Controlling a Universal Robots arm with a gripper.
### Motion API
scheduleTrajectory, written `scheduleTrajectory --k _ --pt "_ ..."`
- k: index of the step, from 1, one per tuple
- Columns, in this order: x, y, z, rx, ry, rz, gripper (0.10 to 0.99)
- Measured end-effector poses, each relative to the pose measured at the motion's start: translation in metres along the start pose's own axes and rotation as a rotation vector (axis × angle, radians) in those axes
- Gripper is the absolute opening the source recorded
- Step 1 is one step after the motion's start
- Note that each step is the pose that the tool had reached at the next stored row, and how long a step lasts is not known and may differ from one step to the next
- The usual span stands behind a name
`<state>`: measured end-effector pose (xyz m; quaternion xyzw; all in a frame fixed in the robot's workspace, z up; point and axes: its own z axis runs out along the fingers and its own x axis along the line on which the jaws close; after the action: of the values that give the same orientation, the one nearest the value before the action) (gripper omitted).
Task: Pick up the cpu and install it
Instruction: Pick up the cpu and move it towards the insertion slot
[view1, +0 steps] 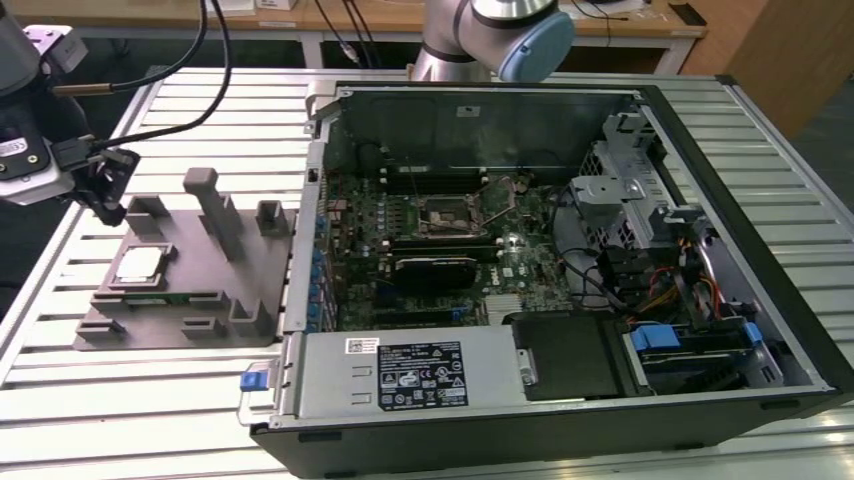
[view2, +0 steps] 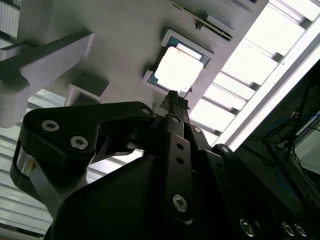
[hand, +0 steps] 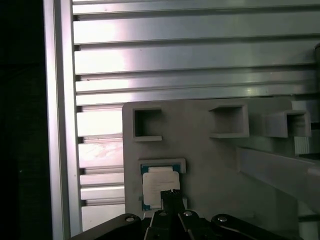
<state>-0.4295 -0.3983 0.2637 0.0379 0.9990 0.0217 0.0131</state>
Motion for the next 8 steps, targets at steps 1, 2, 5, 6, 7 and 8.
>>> scheduleTrajectory --k 1,2,5,6,7,8 --pt "0.0001 -0.0001 0.0011 0.0 0.0 0.0 0.106" --pt "0.0002 -0.0001 0.0022 0.0 0.0 0.0 0.106" --pt "0.0005 -0.0003 0.0057 0.0 0.0 0.0 0.106" --pt "0.0008 -0.0005 0.0069 0.0 0.0 0.0 0.106" --pt "0.0011 -0.0006 0.008 0.0 0.0 0.0 0.106" --pt "0.0013 -0.0007 0.009 0.0 0.0 0.0 0.106"
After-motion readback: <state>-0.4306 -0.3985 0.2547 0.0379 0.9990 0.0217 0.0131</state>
